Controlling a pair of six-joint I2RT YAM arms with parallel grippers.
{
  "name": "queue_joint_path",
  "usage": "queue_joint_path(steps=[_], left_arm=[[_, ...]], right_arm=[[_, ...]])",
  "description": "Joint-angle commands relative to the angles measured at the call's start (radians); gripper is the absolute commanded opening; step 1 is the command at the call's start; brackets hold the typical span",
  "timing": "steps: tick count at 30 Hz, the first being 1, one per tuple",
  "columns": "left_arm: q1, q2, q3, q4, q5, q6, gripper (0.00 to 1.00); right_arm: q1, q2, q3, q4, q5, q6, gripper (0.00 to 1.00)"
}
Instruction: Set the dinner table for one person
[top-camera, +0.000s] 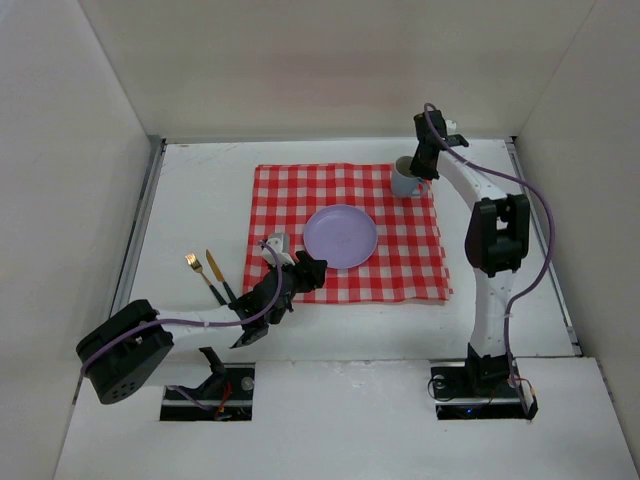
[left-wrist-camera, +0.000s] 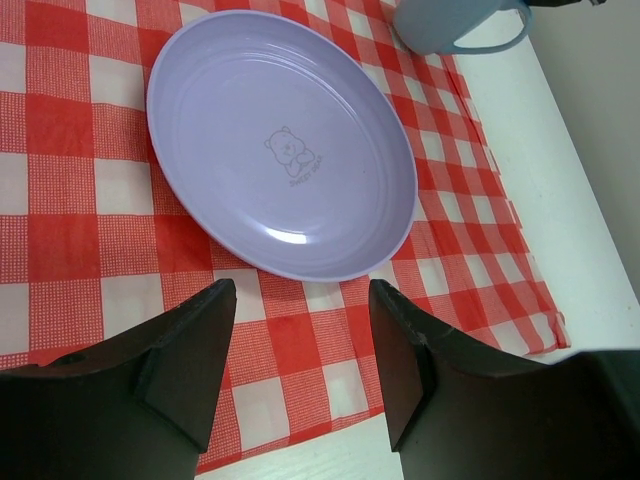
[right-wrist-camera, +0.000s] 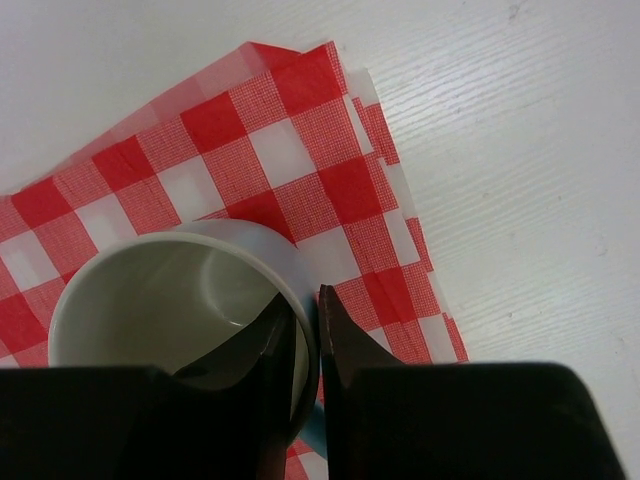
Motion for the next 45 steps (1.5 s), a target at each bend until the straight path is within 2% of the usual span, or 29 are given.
queue_joint_path(steps=[1, 5, 10, 13, 16, 18, 20, 21, 22, 25, 27, 31, 36, 38, 40, 45], left_arm=[[0.007, 0.004, 0.029, 0.055, -0.012, 0.008, 0.53], [0.011, 0.01, 0.03, 0.052, -0.02, 0.011, 0.53], [0.016, -0.009, 0.026, 0.046, -0.04, 0.016, 0.53], [0.018, -0.016, 0.021, 0.041, -0.061, 0.016, 0.54], [0.021, -0.018, 0.024, 0.028, -0.081, 0.025, 0.56], [0.024, -0.01, 0.032, 0.015, -0.084, 0.034, 0.56], [0.025, -0.003, 0.046, -0.002, -0.089, 0.048, 0.56], [0.028, 0.004, 0.052, -0.006, -0.1, 0.057, 0.56], [0.036, 0.013, 0.06, -0.009, -0.119, 0.07, 0.56], [0.064, 0.033, 0.079, -0.044, -0.188, 0.109, 0.56], [0.077, 0.025, 0.112, -0.127, -0.23, 0.117, 0.57], [0.094, -0.083, 0.182, -0.389, -0.259, 0.076, 0.61], [0.157, -0.254, 0.213, -0.76, -0.301, 0.004, 0.63], [0.198, -0.306, 0.225, -0.917, -0.287, -0.05, 0.59], [0.25, -0.352, 0.236, -1.065, -0.238, -0.114, 0.5], [0.389, -0.394, 0.225, -1.209, -0.078, -0.179, 0.43]], right_arm=[[-0.005, 0.011, 0.051, -0.007, -0.013, -0.007, 0.19], [-0.005, 0.013, 0.037, 0.006, -0.018, -0.004, 0.22], [0.002, -0.079, 0.017, 0.047, -0.021, -0.01, 0.54], [0.002, -0.174, 0.002, 0.058, -0.021, -0.01, 0.65], [0.002, -0.322, -0.108, 0.114, -0.005, -0.013, 0.72], [0.003, -0.465, -0.265, 0.209, 0.004, 0.0, 0.73], [0.008, -0.638, -0.489, 0.358, 0.007, 0.016, 0.71], [0.011, -0.724, -0.615, 0.447, 0.004, 0.023, 0.66], [0.014, -0.804, -0.738, 0.534, -0.005, 0.04, 0.57], [0.038, -0.975, -1.054, 0.72, -0.066, 0.144, 0.21], [0.049, -1.021, -1.18, 0.789, -0.146, 0.206, 0.12], [0.126, -1.029, -1.295, 0.868, -0.165, 0.199, 0.13], [0.173, -1.038, -1.369, 0.926, -0.108, 0.203, 0.2], [0.193, -1.039, -1.4, 0.974, -0.099, 0.212, 0.24], [0.199, -1.033, -1.417, 0.998, -0.091, 0.214, 0.24], [0.204, -1.018, -1.415, 1.006, -0.088, 0.218, 0.14]])
